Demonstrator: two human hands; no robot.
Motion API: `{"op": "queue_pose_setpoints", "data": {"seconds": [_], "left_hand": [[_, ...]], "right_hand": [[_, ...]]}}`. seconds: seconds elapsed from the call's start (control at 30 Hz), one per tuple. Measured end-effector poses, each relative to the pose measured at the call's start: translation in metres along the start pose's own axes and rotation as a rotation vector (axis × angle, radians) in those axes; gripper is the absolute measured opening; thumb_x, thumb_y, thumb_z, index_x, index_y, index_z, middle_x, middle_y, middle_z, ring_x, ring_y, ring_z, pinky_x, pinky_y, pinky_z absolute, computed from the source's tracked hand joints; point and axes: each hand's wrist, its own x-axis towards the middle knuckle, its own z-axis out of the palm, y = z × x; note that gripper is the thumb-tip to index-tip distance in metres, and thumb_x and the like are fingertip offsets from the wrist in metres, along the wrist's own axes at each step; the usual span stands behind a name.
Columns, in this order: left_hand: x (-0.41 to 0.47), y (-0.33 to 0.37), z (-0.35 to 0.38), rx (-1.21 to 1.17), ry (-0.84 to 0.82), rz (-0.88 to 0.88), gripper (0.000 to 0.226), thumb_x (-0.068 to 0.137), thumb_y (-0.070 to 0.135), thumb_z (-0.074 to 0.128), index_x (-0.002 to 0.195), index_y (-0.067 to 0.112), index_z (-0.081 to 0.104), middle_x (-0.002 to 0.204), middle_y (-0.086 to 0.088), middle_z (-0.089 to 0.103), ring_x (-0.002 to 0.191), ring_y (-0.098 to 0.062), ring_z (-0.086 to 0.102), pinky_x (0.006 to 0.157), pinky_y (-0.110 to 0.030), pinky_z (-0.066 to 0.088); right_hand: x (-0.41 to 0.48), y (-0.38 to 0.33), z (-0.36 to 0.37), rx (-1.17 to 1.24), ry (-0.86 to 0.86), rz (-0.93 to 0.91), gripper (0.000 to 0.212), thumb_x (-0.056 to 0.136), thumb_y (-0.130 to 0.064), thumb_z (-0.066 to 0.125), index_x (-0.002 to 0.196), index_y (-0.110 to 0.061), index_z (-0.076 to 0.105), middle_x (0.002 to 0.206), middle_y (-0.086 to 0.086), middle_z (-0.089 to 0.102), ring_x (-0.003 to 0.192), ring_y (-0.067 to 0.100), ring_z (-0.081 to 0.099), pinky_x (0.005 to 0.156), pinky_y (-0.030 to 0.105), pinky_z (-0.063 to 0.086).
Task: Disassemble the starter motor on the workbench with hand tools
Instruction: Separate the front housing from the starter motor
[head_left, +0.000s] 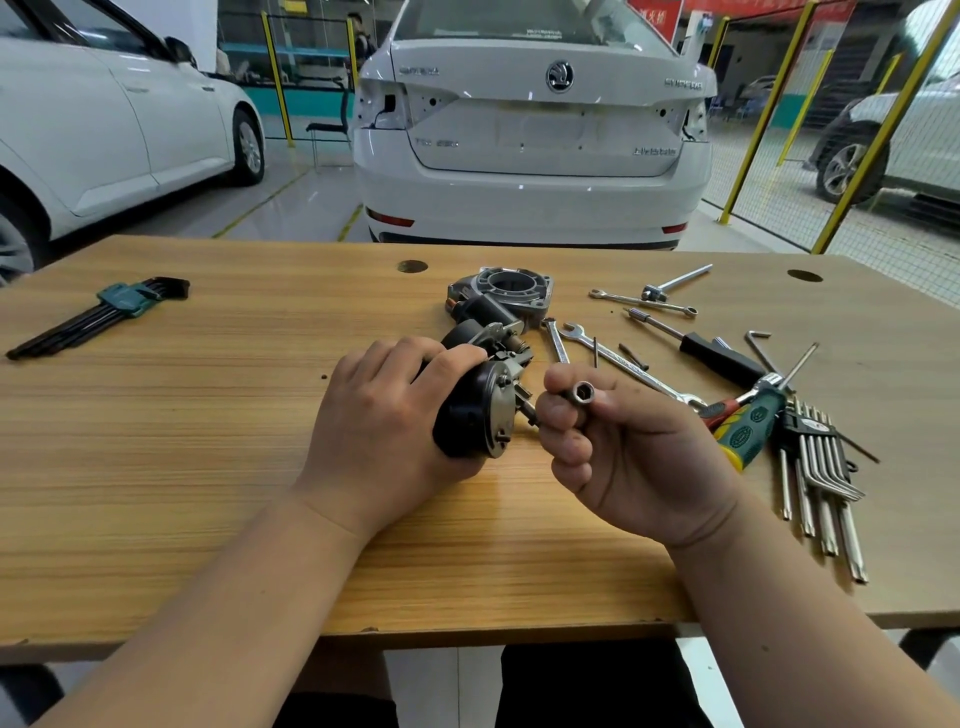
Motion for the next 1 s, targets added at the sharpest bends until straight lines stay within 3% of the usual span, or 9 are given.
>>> {"op": "queue_pose_setpoints", "data": {"seconds": [0.07, 0.13, 0.23, 0.33, 0.6, 0.7, 0.87, 1.0], "left_hand": [[0.0, 0.0, -0.001, 0.001, -0.004, -0.001, 0.064, 0.066, 0.043, 0.072, 0.123, 0.018, 0.056, 0.105, -0.01, 0.065, 0.091, -0.032, 0.061, 0.079, -0.043, 0.044], [0.001, 0.002, -0.003, -0.002, -0.019, -0.01, 0.062, 0.067, 0.045, 0.068, 0.12, 0.014, 0.063, 0.103, -0.01, 0.065, 0.09, -0.032, 0.061, 0.079, -0.043, 0.045], [0.001, 0.002, -0.005, -0.008, -0.037, -0.019, 0.062, 0.069, 0.048, 0.062, 0.119, 0.012, 0.066, 0.104, -0.01, 0.065, 0.09, -0.032, 0.061, 0.079, -0.044, 0.046], [0.002, 0.002, -0.005, -0.011, -0.038, -0.018, 0.062, 0.069, 0.049, 0.061, 0.119, 0.012, 0.066, 0.104, -0.01, 0.065, 0.091, -0.034, 0.062, 0.079, -0.046, 0.047], [0.001, -0.001, 0.001, -0.018, 0.023, -0.014, 0.064, 0.068, 0.051, 0.064, 0.123, 0.023, 0.048, 0.105, -0.007, 0.064, 0.092, -0.03, 0.06, 0.08, -0.043, 0.046], [0.0, -0.003, 0.002, -0.031, 0.02, -0.042, 0.067, 0.064, 0.048, 0.069, 0.124, 0.022, 0.05, 0.106, -0.007, 0.064, 0.092, -0.03, 0.061, 0.079, -0.044, 0.046], [0.003, -0.002, -0.001, -0.058, 0.003, -0.08, 0.066, 0.065, 0.051, 0.066, 0.122, 0.018, 0.059, 0.104, -0.006, 0.065, 0.092, -0.032, 0.062, 0.078, -0.045, 0.048], [0.002, 0.001, -0.003, -0.037, -0.012, -0.022, 0.062, 0.068, 0.05, 0.063, 0.122, 0.021, 0.056, 0.105, -0.007, 0.065, 0.091, -0.031, 0.062, 0.078, -0.044, 0.047]], "right_hand": [[0.001, 0.001, 0.001, -0.017, 0.041, 0.0, 0.019, 0.079, -0.01, 0.069, 0.097, -0.008, 0.074, 0.077, 0.005, 0.063, 0.061, 0.012, 0.06, 0.055, 0.022, 0.052], [0.004, 0.001, 0.002, -0.1, 0.244, -0.034, 0.017, 0.085, -0.01, 0.059, 0.091, -0.009, 0.075, 0.073, 0.005, 0.063, 0.058, 0.012, 0.059, 0.052, 0.022, 0.051], [0.009, 0.002, 0.0, -0.49, 0.566, -0.122, 0.019, 0.094, -0.005, 0.053, 0.092, -0.006, 0.072, 0.069, 0.009, 0.063, 0.055, 0.015, 0.06, 0.05, 0.024, 0.051], [0.013, 0.005, 0.007, -0.756, 0.576, -0.177, 0.014, 0.095, -0.005, 0.055, 0.092, -0.006, 0.07, 0.066, 0.005, 0.066, 0.055, 0.017, 0.062, 0.051, 0.025, 0.052], [0.017, 0.01, 0.024, -0.991, 0.637, -0.243, 0.01, 0.092, -0.016, 0.062, 0.084, -0.015, 0.068, 0.064, 0.001, 0.069, 0.054, 0.016, 0.066, 0.052, 0.025, 0.053], [0.022, 0.012, 0.03, -1.107, 0.683, -0.281, 0.01, 0.09, -0.022, 0.067, 0.079, -0.021, 0.067, 0.063, -0.001, 0.069, 0.051, 0.013, 0.065, 0.048, 0.021, 0.051], [0.03, -0.004, 0.025, -1.3, 0.673, -0.262, 0.008, 0.088, -0.028, 0.069, 0.081, -0.03, 0.065, 0.072, -0.005, 0.068, 0.065, 0.013, 0.066, 0.059, 0.03, 0.058], [0.026, -0.06, -0.027, -1.381, 0.98, -0.167, 0.003, 0.089, -0.02, 0.066, 0.086, -0.021, 0.065, 0.075, 0.001, 0.069, 0.073, 0.021, 0.069, 0.074, 0.045, 0.059]]}}
